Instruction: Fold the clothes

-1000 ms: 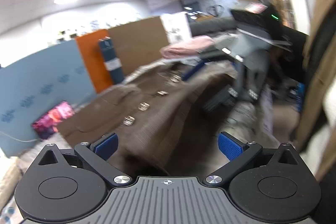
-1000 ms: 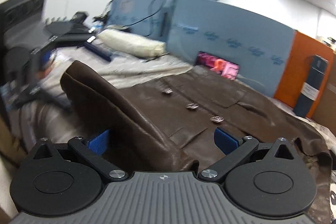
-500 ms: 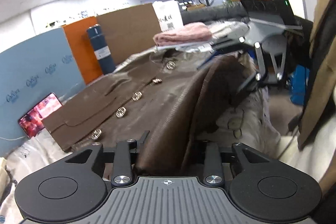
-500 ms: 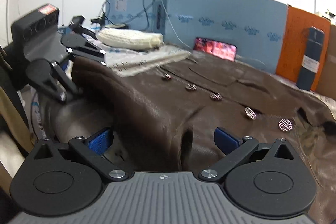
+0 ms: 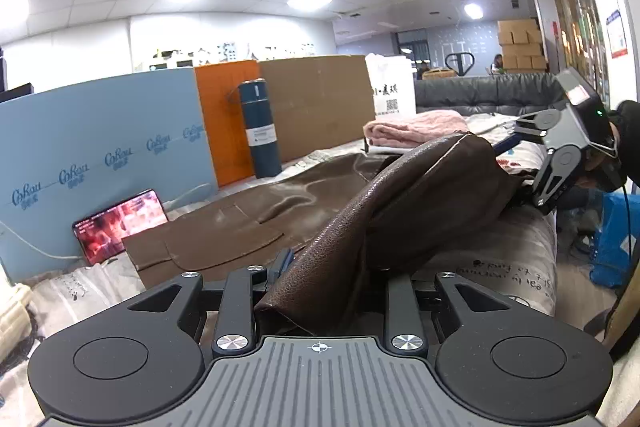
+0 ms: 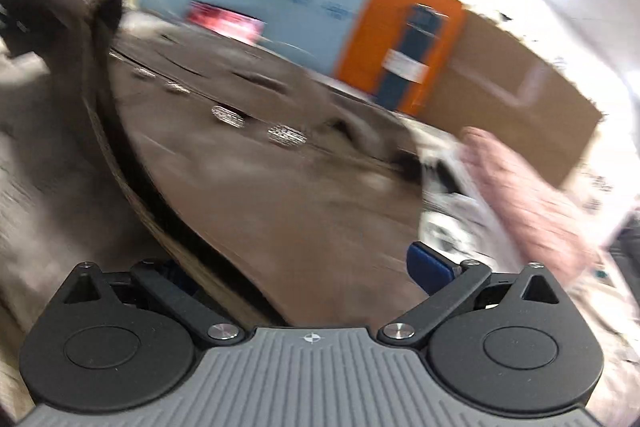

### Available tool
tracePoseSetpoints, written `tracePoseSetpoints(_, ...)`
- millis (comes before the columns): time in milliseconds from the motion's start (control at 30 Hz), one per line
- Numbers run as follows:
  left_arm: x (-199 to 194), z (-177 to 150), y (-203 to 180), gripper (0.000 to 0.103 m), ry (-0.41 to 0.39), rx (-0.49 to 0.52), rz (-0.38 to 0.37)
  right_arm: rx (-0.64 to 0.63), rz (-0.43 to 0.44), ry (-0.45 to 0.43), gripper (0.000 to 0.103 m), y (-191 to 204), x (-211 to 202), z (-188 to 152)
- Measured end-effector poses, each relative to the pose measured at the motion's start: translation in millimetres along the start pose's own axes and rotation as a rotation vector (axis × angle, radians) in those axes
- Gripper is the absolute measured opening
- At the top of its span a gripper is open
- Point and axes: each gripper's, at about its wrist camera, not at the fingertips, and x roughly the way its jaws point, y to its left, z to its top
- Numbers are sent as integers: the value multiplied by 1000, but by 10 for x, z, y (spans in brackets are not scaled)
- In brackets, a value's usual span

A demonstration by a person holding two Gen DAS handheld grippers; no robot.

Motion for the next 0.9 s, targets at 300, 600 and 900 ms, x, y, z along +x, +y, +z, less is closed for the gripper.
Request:
tracePoseSetpoints(300, -114, -50, -16, 21, -3, -10, -40, -61, 8, -37, 12, 114, -202, -182)
tracePoseSetpoints(600, -405, -175, -208, 11, -3, -41, -121, -75, -12, -40, 5, 244, -526, -181)
tracePoseSetpoints(900, -418, 36, 24, 11, -170, -137, -11, -66, -53, -140, 6, 102, -609, -61)
